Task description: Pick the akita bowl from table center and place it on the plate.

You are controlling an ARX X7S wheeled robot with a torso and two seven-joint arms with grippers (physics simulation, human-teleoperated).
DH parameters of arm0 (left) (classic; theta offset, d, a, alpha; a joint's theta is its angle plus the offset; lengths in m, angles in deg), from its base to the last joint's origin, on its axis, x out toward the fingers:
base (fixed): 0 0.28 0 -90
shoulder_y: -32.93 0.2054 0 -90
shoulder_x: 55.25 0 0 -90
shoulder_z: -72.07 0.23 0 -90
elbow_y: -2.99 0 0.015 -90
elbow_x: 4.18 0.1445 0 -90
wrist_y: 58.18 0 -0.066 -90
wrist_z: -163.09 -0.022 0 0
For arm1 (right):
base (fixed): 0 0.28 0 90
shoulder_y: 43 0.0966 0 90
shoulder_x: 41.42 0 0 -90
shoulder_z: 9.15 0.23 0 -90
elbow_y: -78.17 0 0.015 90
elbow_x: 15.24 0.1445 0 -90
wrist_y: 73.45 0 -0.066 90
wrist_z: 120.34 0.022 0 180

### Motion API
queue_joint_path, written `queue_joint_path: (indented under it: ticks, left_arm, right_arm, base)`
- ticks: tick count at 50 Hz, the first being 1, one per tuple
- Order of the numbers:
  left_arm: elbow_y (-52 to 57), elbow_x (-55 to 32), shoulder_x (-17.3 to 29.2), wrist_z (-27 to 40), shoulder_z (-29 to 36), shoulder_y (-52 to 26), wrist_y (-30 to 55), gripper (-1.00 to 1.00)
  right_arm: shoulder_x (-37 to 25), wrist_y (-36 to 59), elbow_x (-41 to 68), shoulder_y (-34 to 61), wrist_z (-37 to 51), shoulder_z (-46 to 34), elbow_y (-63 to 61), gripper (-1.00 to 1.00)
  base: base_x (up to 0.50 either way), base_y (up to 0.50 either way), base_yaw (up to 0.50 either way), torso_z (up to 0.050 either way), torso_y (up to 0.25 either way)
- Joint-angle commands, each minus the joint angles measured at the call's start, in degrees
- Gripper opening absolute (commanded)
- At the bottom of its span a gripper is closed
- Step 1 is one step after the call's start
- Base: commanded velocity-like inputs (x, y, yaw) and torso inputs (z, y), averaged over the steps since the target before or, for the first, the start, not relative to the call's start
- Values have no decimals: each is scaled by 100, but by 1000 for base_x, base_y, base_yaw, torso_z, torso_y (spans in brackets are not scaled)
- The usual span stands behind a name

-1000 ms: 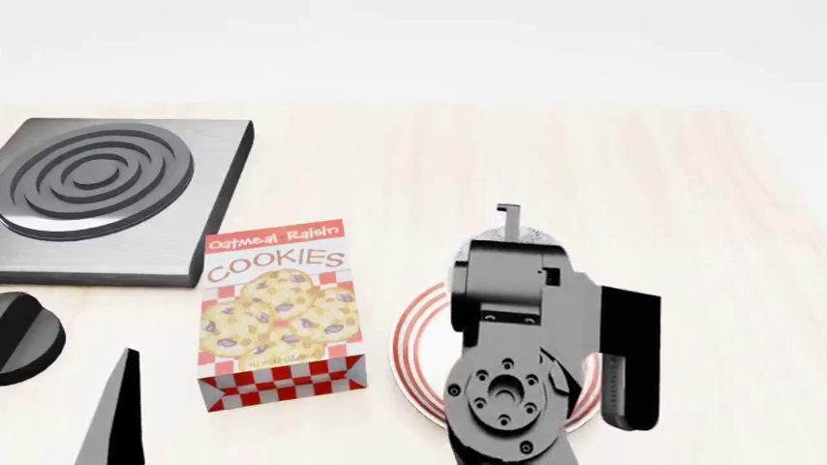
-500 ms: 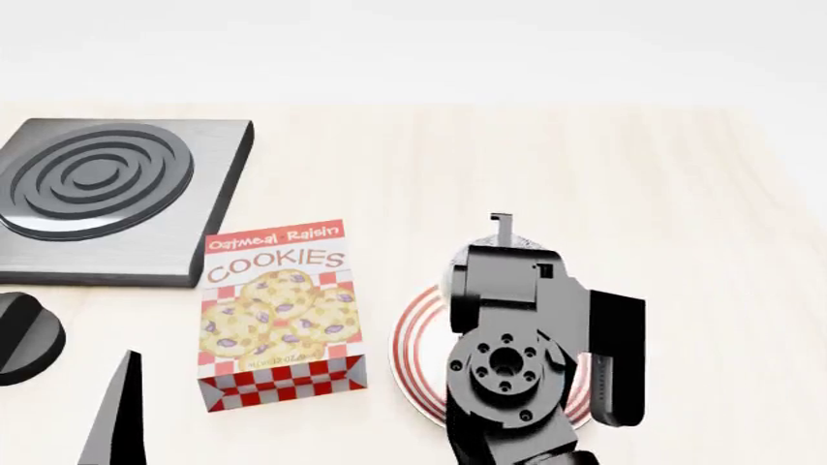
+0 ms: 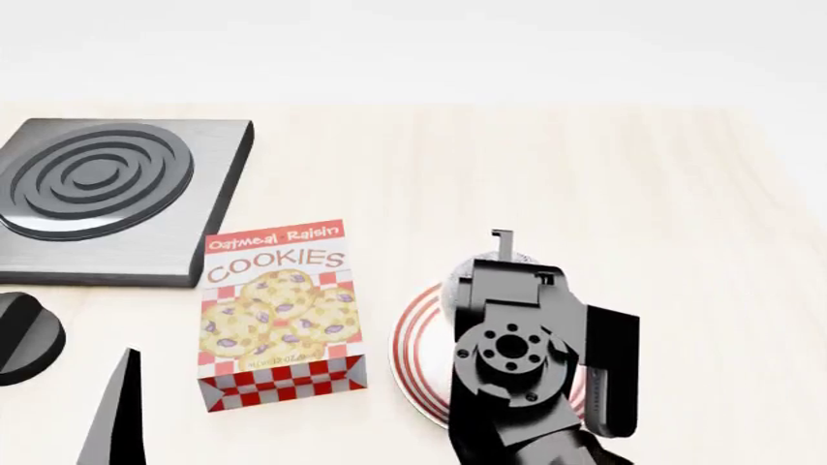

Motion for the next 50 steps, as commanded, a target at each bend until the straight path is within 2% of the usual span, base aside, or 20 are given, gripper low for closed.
queue_joint_path:
  ticks: [1, 27, 40, 50]
  left_arm:
    - [-84, 83, -56, -65, -40, 32, -103, 100]
    - [-11, 18, -5, -18, -44, -4, -23, 100]
    - [-87, 20, -14, -28, -33, 12, -119, 100]
    - [-12, 4, 13, 10, -37, -8, -44, 100]
  right_arm:
    - [5, -44, 367, 88, -279, -317, 79, -100]
    - [25, -64, 861, 124, -464, -627, 372, -100]
    - [69, -82, 1403, 267, -618, -1144, 649, -100]
    - [22, -165, 1546, 234, -665, -1223, 626, -100]
  base:
    - [0, 0, 0, 0, 0]
    - [0, 0, 0, 0, 0]
    - [0, 0, 0, 0, 0]
    - [0, 0, 0, 0, 1]
